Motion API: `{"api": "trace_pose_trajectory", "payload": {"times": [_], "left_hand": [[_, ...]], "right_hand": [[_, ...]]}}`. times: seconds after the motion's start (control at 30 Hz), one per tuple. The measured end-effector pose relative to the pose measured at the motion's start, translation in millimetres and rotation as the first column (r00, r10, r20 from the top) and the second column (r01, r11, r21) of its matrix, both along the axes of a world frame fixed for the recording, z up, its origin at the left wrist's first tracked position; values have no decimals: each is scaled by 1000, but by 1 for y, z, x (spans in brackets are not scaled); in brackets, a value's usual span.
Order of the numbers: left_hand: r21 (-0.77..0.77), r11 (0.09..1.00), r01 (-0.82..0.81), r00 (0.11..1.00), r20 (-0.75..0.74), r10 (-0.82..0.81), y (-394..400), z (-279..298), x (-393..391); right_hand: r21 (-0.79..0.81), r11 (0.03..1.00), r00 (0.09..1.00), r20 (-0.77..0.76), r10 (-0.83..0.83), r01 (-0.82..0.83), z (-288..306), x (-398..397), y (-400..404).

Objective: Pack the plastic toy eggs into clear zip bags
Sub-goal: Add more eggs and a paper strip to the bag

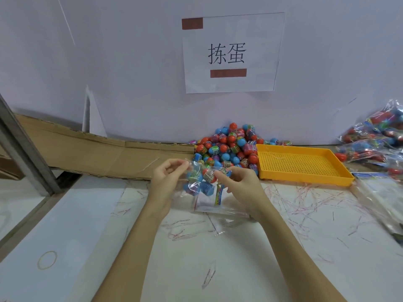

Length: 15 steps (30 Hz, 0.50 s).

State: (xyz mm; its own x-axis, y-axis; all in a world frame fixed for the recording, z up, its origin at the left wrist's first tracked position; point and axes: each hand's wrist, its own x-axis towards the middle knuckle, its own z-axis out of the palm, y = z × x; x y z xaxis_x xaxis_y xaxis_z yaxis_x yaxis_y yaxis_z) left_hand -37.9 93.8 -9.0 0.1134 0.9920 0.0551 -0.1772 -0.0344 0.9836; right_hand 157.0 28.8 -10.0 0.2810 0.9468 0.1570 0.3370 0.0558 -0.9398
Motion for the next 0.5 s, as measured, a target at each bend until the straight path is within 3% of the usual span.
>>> {"api": "trace_pose_trajectory", "payload": {"times": [0.07,0.17,0.4,0.5], "left_hand": [[-52,999,-3,997,82,7,-1,3,2],[-127,991,-30,986,161,51,-3,6,5],[-109,976,187,981,70,-180,-1,4,2],[-80,991,104,995,19,-103,-2,1,2]], "right_hand": [[22,1000,993,-115,-19,22,1,-1,1],[31,999,988,-157,-7,12,4,-2,1],[56,998,987,-158,7,1,5,-2,-1],[54,999,982,-187,13,-3,8,-4,-2]]}}
